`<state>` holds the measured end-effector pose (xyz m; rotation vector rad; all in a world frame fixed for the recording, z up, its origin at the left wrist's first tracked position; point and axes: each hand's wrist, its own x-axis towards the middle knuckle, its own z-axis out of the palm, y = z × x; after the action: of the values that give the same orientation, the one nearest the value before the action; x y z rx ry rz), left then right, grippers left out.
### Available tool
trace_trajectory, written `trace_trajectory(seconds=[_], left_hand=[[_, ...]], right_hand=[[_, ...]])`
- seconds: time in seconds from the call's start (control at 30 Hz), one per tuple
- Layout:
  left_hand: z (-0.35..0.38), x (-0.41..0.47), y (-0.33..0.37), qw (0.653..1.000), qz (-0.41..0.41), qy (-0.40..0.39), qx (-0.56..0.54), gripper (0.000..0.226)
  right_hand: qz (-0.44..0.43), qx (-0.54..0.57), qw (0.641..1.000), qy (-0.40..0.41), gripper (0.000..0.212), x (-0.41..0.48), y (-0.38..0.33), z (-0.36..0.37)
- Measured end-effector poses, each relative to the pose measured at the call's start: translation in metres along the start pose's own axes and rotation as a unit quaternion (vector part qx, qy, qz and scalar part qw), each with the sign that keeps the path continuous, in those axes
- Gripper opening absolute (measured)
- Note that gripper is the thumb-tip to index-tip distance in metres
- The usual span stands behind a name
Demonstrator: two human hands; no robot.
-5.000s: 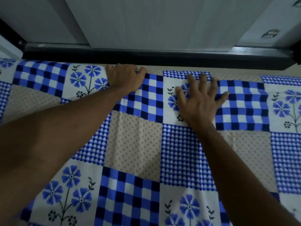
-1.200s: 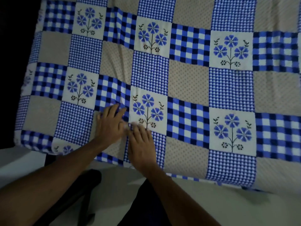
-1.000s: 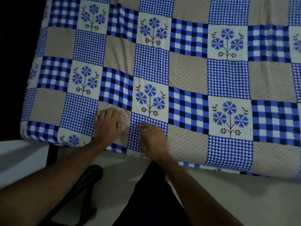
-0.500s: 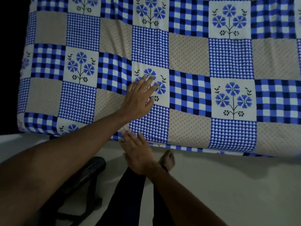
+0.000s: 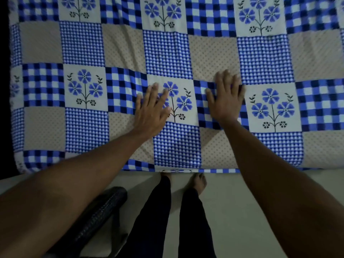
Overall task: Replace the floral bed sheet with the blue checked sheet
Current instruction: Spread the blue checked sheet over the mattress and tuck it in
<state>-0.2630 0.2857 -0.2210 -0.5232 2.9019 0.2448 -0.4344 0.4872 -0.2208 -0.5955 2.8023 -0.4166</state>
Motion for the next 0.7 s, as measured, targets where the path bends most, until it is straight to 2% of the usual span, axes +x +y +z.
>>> trace_trajectory(seconds=[0.07, 0.17, 0.27, 0.37, 0.43, 0.5, 0.53, 0.63, 0.7], left_hand=[[0.003, -0.024, -0.022, 0.998, -0.053, 0.014, 0.0, 0.06], [0.002, -0.056, -0.054, 0.996, -0.091, 0.009, 0.014, 0.06], [0.0, -0.089, -0.074, 0.992, -0.122, 0.003, 0.027, 0.058], [0.002, -0.121, -0.078, 0.987, -0.16, 0.001, 0.031, 0.056], [0.004, -0.138, -0.07, 0.982, -0.185, 0.012, 0.022, 0.053], [0.002, -0.142, -0.054, 0.98, -0.197, 0.033, 0.003, 0.051], [0.001, -0.139, -0.044, 0.98, -0.192, 0.047, -0.013, 0.05], [-0.005, -0.11, -0.003, 0.983, -0.14, 0.091, -0.079, 0.048], [-0.007, -0.08, 0.025, 0.98, -0.103, 0.127, -0.112, 0.044]], right_hand=[[-0.024, -0.024, 0.999, -0.023, 0.068, -0.012, -0.03, 0.011], [-0.144, -0.026, 0.986, -0.075, 0.063, -0.062, -0.09, 0.033], [-0.267, -0.026, 0.95, -0.159, 0.064, -0.132, -0.137, 0.058], [-0.332, 0.007, 0.919, -0.212, 0.068, -0.18, -0.152, 0.073], [-0.353, 0.074, 0.904, -0.227, 0.063, -0.184, -0.146, 0.066], [-0.322, 0.185, 0.904, -0.209, 0.054, -0.17, -0.126, 0.043], [-0.282, 0.212, 0.919, -0.174, 0.05, -0.158, -0.11, 0.03], [-0.164, 0.136, 0.977, -0.014, 0.043, -0.104, -0.037, -0.009], [-0.07, 0.077, 0.994, 0.026, 0.05, -0.064, 0.018, -0.025]])
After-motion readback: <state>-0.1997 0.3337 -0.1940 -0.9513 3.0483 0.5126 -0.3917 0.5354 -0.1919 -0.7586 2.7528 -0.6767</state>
